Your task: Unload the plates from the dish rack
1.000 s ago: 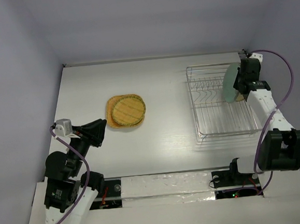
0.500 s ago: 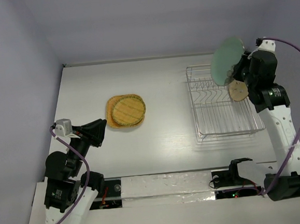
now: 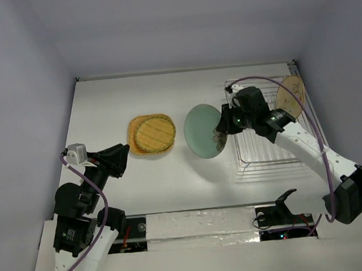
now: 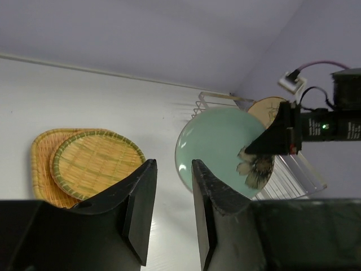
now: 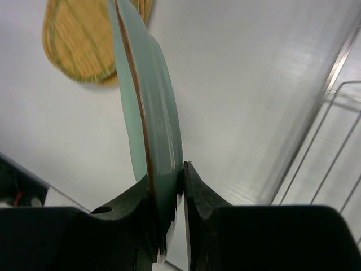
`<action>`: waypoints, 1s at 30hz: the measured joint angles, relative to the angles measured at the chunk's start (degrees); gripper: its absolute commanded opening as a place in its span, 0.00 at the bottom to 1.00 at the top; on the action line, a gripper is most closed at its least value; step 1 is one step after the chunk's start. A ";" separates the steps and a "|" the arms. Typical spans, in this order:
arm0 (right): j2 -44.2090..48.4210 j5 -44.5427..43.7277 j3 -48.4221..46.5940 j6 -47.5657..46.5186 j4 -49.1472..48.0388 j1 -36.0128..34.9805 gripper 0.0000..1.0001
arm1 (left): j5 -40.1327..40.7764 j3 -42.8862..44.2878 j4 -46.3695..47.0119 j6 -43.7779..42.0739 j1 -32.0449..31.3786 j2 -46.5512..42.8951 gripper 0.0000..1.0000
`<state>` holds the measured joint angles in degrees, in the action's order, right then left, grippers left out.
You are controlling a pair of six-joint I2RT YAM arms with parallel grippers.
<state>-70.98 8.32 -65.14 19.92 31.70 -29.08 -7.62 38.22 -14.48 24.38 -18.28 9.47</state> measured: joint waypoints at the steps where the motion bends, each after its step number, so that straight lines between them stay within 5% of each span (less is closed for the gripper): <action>1: -0.74 0.70 0.90 -0.24 0.07 -0.92 0.00 | 0.00 0.00 0.00 -0.02 0.00 0.04 0.29; 14: -11.28 8.50 10.86 0.28 -6.97 -4.63 0.01 | 0.11 0.00 0.00 0.15 0.00 1.01 0.32; 24: -14.60 1.07 11.19 1.99 -10.60 -5.14 0.45 | 0.13 0.00 0.00 0.15 0.02 2.12 0.34; 30: -18.60 -5.18 11.39 1.99 -9.77 -5.01 0.59 | 0.13 0.00 0.02 0.15 0.02 2.25 0.34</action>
<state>-89.58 3.14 -53.76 21.91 21.93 -34.09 -7.49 38.22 -14.46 24.53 -18.26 11.73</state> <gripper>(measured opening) 0.561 0.336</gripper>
